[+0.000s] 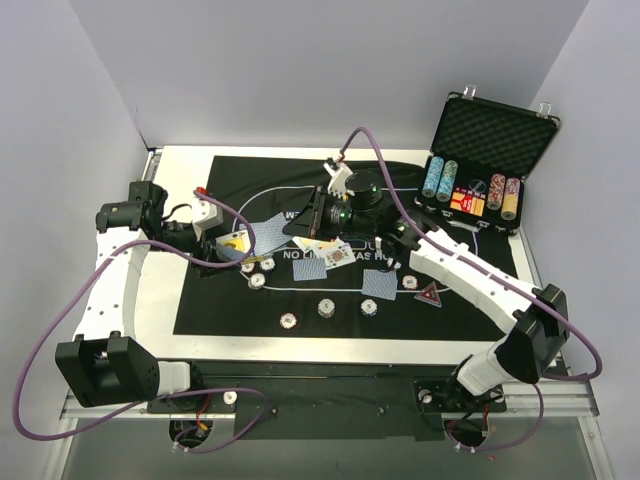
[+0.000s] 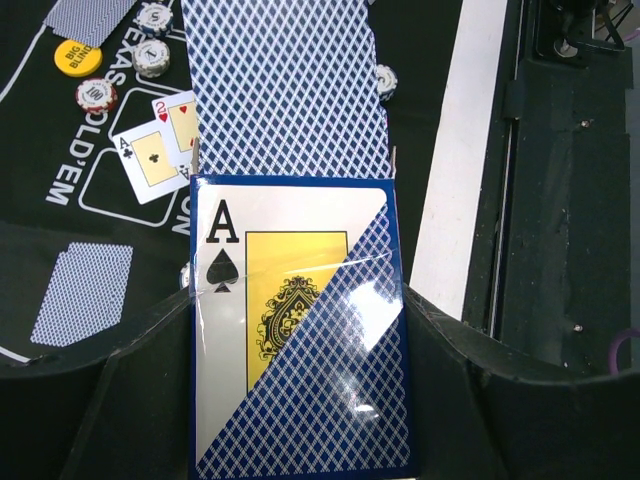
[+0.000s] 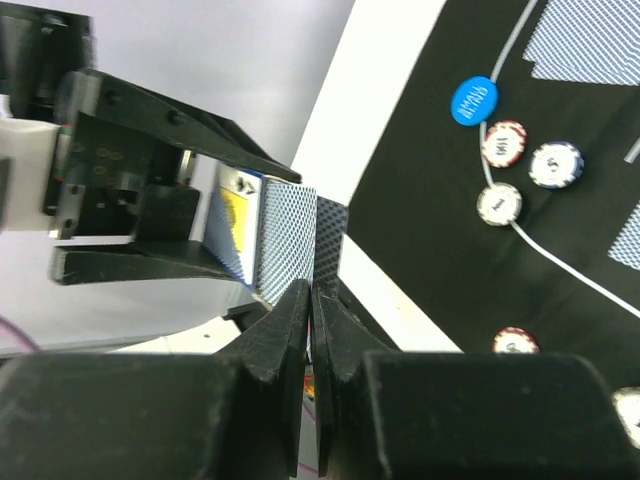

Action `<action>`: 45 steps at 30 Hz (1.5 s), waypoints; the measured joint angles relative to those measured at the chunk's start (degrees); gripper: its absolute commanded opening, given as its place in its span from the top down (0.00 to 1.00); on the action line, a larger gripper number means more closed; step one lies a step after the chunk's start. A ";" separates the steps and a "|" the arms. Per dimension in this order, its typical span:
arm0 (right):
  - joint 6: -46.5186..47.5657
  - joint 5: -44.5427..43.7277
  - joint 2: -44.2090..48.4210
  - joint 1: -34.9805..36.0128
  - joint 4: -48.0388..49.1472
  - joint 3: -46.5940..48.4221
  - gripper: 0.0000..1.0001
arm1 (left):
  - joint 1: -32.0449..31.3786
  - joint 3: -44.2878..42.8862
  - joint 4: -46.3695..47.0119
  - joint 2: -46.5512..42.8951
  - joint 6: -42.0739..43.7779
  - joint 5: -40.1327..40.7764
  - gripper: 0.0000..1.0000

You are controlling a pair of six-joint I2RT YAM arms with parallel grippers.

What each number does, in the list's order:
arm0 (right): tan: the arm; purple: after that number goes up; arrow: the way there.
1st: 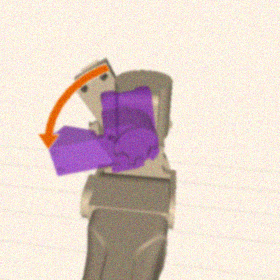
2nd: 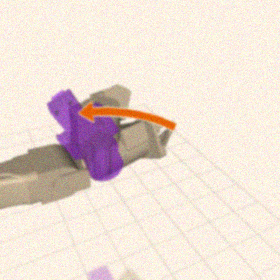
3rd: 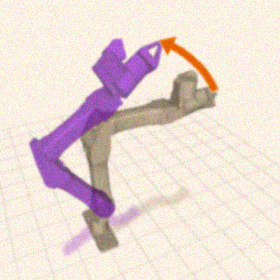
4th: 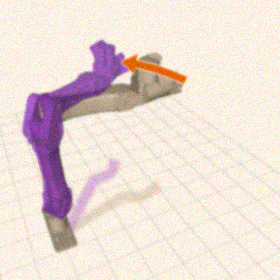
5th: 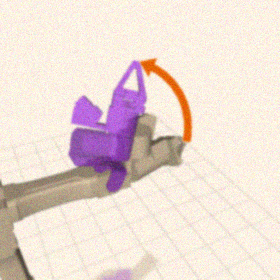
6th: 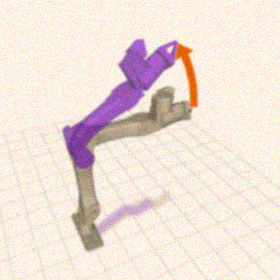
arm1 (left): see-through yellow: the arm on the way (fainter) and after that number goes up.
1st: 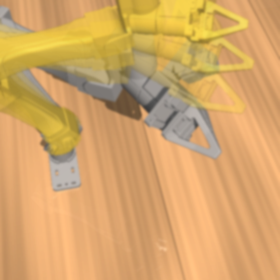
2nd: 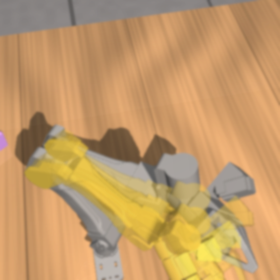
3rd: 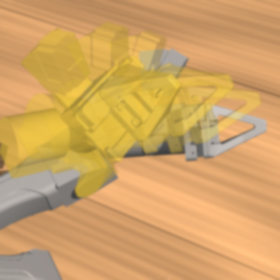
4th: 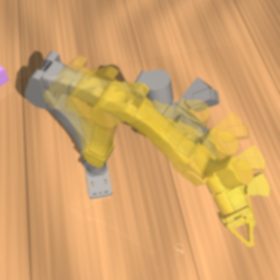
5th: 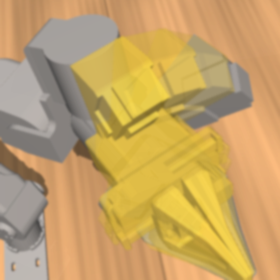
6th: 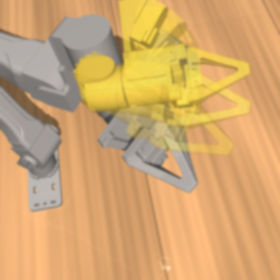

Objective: Distribute texas hold em gaming equipment

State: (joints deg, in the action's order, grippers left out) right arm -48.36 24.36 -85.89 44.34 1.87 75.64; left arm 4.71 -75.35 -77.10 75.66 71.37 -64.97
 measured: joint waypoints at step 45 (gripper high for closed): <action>-4.50 1.27 -5.84 -13.64 13.05 -21.88 1.00 | 1.09 0.87 0.02 0.00 1.31 -2.19 1.00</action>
State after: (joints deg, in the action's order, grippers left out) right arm -52.86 25.63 -91.72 30.70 14.92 53.76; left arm 5.80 -74.48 -77.08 75.66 72.69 -67.16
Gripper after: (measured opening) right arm 0.002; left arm 0.744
